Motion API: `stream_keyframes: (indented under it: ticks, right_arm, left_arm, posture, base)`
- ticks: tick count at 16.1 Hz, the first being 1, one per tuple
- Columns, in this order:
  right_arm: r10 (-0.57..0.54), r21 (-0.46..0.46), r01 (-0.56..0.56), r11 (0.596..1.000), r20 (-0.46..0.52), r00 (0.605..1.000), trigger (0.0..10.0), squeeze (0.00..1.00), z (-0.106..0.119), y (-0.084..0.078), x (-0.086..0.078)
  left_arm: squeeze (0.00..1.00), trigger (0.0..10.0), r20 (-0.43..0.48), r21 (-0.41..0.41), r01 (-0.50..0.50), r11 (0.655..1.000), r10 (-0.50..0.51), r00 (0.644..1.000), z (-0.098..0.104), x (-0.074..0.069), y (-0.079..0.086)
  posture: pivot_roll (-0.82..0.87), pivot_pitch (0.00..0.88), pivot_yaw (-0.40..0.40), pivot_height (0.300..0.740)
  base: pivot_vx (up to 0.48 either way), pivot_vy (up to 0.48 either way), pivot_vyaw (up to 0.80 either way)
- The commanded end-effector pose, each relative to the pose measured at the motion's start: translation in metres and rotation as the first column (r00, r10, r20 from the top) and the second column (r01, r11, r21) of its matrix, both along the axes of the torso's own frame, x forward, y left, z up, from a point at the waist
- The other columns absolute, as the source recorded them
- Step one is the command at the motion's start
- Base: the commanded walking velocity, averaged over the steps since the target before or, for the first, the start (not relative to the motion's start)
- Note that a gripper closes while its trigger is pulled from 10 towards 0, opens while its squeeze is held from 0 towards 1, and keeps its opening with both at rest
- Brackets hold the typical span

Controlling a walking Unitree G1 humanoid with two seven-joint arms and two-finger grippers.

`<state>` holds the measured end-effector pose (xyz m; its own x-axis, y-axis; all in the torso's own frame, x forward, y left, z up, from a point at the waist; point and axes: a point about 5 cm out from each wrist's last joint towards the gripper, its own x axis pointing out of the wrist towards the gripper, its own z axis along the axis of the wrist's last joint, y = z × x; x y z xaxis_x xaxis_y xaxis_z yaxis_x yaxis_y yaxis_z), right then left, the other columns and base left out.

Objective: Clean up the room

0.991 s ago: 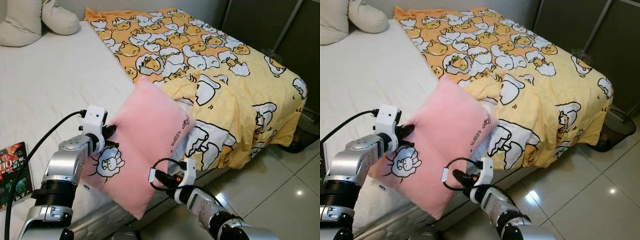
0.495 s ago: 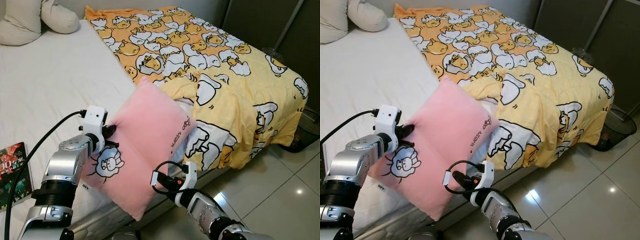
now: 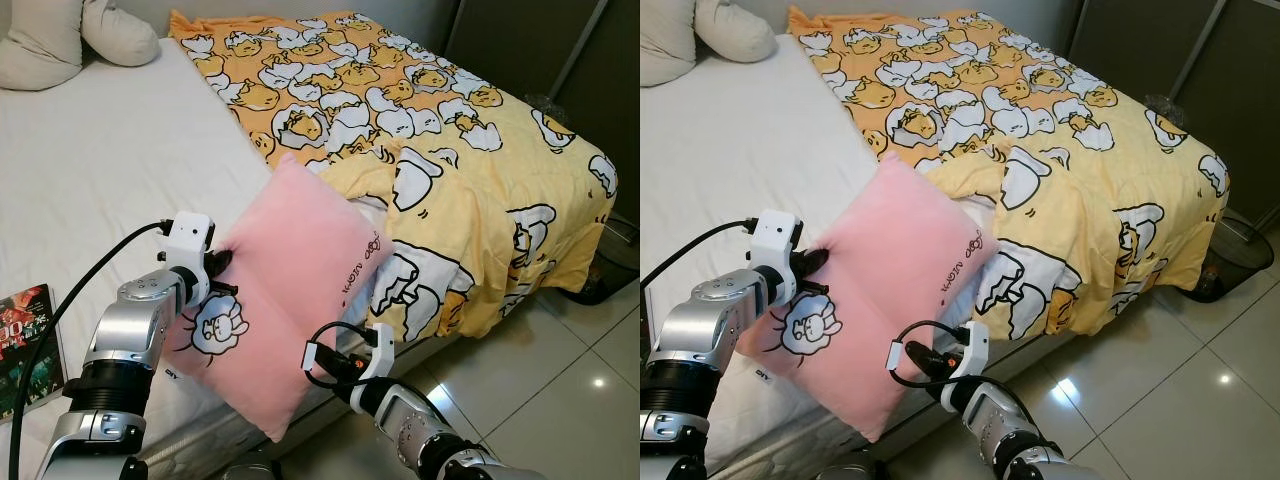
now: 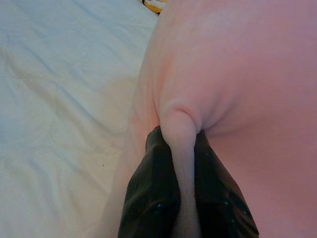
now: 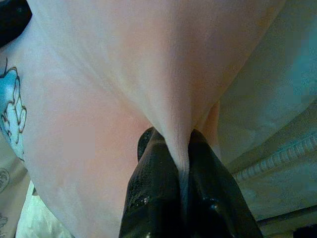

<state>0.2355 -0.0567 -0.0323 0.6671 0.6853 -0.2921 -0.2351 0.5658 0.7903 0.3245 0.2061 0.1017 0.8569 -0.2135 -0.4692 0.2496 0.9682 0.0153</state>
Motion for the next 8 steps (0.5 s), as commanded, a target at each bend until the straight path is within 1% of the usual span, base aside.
stream_keyframes:
  ticks: [1, 8]
  right_arm:
    - [0.192, -0.007, -0.199, 0.98, 0.294, 0.936, 0.0, 0.0, 0.1396, 0.1262, 0.077]
    - [0.192, -0.007, -0.199, 0.98, 0.294, 0.936, 0.0, 0.0, 0.1396, 0.1262, 0.077]
  left_arm:
    - [0.0, 0.0, 0.034, 0.029, -0.049, 0.998, 0.048, 0.998, 0.0084, 0.002, 0.0127]
    - [0.0, 0.0, 0.034, 0.029, -0.049, 0.998, 0.048, 0.998, 0.0084, 0.002, 0.0127]
  posture:
    - [0.25, 0.0, 0.0, 0.74]
    - [0.25, 0.0, 0.0, 0.74]
  base:
    - [0.0, 0.0, 0.0]
    - [0.0, 0.0, 0.0]
